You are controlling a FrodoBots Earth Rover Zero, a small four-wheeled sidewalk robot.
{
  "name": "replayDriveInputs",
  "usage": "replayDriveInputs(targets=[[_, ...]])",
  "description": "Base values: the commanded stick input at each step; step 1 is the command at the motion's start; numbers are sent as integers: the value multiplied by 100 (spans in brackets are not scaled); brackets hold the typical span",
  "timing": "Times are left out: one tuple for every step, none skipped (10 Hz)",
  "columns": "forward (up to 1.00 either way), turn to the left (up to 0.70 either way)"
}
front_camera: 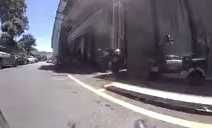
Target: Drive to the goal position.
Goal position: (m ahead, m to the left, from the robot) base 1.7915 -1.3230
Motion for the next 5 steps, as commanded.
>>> replayDriveInputs(targets=[[0,36],[0,3],[0,17],[0,8],[0,0]])
